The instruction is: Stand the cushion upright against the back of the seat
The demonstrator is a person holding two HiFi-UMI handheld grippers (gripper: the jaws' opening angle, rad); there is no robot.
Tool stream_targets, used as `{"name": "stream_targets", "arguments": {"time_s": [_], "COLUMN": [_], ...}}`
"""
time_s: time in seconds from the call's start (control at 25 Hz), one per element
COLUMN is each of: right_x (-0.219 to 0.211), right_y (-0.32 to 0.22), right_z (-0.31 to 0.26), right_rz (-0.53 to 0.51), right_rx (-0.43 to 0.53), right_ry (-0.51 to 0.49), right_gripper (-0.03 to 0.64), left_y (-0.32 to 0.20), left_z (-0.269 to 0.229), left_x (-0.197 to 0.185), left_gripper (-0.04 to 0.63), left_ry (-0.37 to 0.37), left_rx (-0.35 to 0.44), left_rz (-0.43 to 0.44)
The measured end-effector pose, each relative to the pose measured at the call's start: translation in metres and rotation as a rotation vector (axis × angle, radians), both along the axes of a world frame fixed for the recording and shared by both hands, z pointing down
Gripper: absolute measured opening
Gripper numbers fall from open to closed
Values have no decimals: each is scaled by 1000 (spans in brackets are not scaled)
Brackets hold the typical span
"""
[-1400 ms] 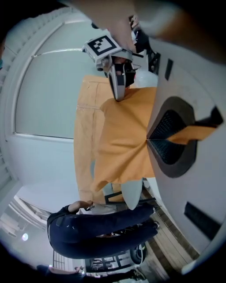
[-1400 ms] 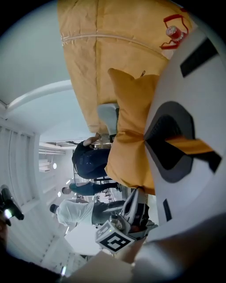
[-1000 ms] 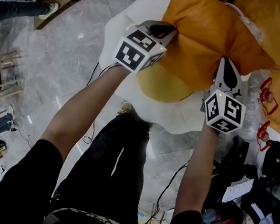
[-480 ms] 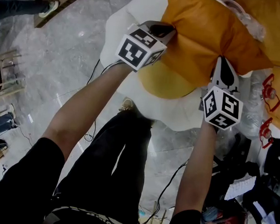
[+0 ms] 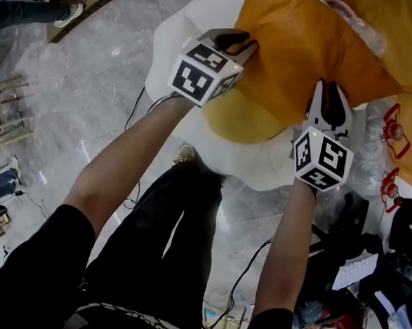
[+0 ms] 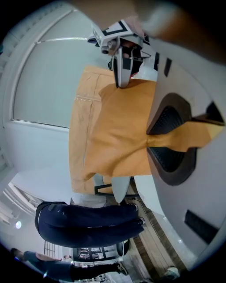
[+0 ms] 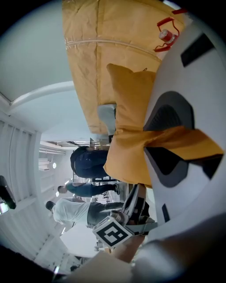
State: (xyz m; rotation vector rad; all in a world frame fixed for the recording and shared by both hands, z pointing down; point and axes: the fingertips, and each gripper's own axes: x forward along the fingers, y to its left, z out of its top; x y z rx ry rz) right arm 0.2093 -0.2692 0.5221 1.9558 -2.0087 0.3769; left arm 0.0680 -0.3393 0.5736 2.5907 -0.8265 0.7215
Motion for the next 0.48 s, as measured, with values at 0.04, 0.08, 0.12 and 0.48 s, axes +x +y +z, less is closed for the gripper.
{"name": "stream_targets", "arguments": {"time_s": [0.04,0.08,0.12,0.48], "right_x": [-1,-1,-3,-8], "right_y": [1,2,2,14], "right_z": [-2,-3,-5,-21], "right_rz": [1,4,8,24], "right_rx": [1,0,-1,-1], "right_ry": [-6,-16,-27,-16], "right_gripper": [116,145,150,149], "left_y": [1,2,2,16], "left_z": [-1,-2,-3,-23], "left_x": [0,-1,-3,-12], "left_gripper": [85,100,114,87], "left_ry": [10,16,21,45], "left_rx": [3,2,-2,1], "left_rz": [-4,-8,-13,-5]}}
